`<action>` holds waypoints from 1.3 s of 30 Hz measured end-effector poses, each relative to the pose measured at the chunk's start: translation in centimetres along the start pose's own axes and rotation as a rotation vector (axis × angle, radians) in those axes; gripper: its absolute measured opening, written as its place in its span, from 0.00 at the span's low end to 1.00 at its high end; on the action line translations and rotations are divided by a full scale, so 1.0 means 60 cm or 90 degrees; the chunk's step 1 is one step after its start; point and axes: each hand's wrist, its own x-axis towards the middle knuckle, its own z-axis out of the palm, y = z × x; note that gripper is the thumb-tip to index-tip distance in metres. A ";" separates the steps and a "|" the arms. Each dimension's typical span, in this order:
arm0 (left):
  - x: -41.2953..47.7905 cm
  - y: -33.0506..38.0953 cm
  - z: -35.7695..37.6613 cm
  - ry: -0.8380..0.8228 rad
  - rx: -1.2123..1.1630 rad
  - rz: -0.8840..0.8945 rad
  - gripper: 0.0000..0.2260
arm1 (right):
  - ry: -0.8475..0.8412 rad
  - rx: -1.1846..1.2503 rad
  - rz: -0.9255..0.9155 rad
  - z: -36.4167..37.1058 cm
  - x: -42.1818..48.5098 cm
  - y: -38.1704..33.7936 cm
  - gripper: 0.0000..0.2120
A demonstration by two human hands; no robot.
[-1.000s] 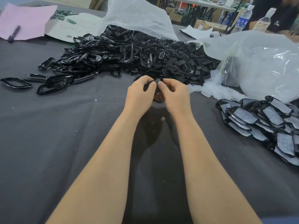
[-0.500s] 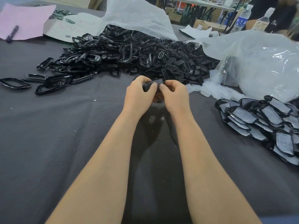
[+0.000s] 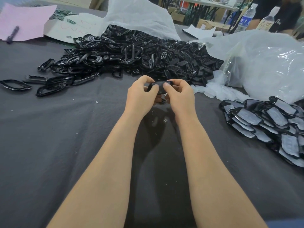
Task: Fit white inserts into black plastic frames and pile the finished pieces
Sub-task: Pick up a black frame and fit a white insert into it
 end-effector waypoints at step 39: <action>0.005 -0.004 0.000 -0.005 -0.004 -0.026 0.09 | 0.002 -0.032 0.009 0.006 0.002 0.007 0.04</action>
